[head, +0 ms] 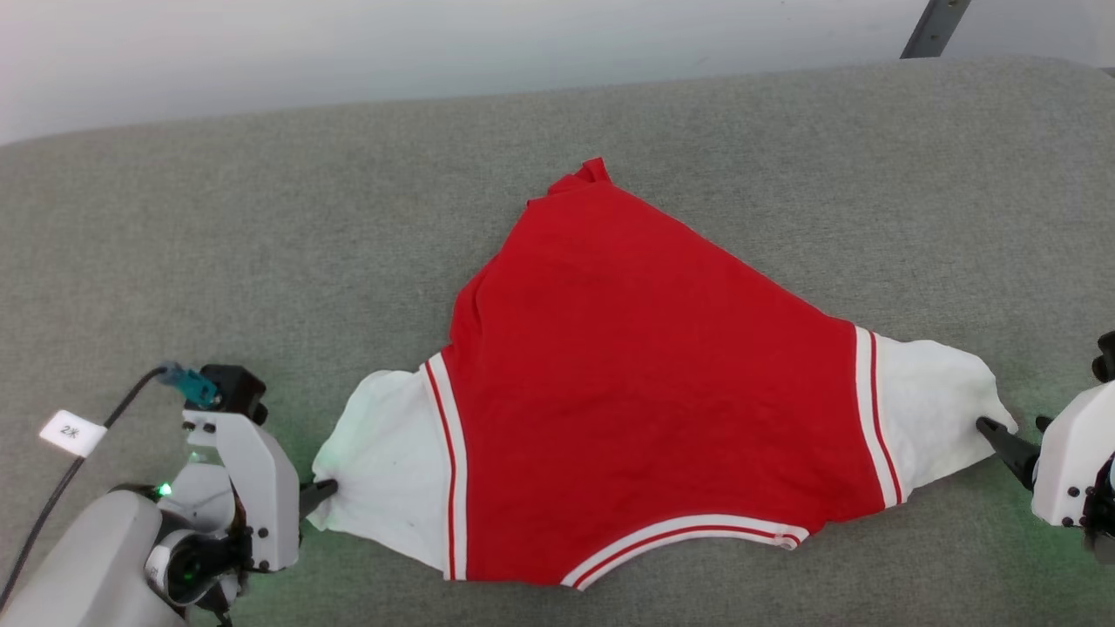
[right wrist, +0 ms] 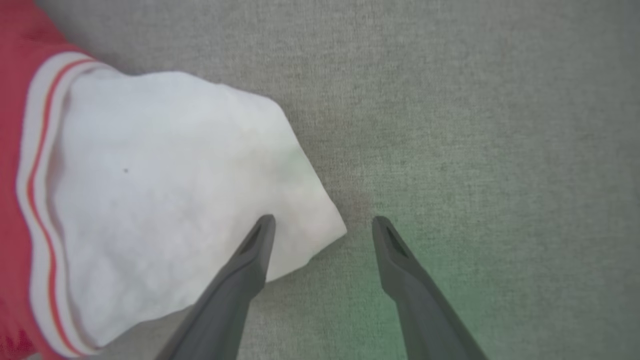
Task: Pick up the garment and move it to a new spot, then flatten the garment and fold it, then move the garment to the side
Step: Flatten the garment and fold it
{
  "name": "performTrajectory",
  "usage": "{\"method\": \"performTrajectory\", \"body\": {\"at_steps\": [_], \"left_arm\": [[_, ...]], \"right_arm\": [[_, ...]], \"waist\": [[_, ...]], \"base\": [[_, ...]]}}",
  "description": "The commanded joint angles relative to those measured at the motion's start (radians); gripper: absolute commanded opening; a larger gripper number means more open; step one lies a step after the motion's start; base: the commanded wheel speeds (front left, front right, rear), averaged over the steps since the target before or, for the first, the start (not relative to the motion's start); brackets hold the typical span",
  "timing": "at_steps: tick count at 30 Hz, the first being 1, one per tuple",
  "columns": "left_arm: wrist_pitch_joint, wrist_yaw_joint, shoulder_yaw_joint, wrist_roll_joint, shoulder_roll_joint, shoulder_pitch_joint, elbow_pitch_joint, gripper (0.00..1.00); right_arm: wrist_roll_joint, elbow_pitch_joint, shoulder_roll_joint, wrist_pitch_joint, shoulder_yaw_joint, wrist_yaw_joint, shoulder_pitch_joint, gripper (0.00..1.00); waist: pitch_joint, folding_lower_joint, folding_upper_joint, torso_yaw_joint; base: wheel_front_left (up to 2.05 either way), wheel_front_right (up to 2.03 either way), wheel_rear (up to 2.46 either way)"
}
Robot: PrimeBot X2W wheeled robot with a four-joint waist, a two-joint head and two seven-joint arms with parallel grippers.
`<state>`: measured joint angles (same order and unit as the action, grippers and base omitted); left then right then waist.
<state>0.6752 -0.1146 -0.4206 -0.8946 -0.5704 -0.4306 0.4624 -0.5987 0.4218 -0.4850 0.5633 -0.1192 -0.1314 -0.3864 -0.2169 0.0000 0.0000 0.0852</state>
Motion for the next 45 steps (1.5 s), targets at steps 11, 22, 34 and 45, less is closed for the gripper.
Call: {"method": "performTrajectory", "body": {"at_steps": [11, 22, 34, 45], "left_arm": [[-0.003, 0.007, -0.027, 0.008, -0.002, 0.020, 0.053, 0.00], [0.020, 0.018, -0.015, 0.008, -0.026, -0.055, -0.049, 0.00], [0.049, 0.029, -0.005, 0.088, -0.066, -0.315, -0.165, 0.00], [-0.079, 0.004, -0.021, 0.209, -0.003, -0.708, -0.005, 0.00]], "right_arm": [[-0.071, 0.192, 0.019, 0.067, -0.069, 0.001, -0.082, 0.00], [-0.161, 0.134, 0.005, 0.026, -0.065, 0.002, -0.161, 0.00], [-0.087, 0.035, 0.073, -0.125, -0.099, 0.002, -0.374, 0.00], [0.032, 0.125, 0.168, -0.377, -0.199, 0.002, -0.716, 0.00]], "waist": [[0.010, 0.0000, 0.0000, -0.019], [0.061, 0.0000, 0.0000, -0.032], [0.161, 0.0000, 0.0000, -0.042], [0.224, 0.0000, 0.0000, -0.053]], "base": [[0.00, 0.00, 0.00], [0.00, 0.00, 0.00], [0.00, 0.00, 0.00], [0.00, 0.00, 0.00]]}}
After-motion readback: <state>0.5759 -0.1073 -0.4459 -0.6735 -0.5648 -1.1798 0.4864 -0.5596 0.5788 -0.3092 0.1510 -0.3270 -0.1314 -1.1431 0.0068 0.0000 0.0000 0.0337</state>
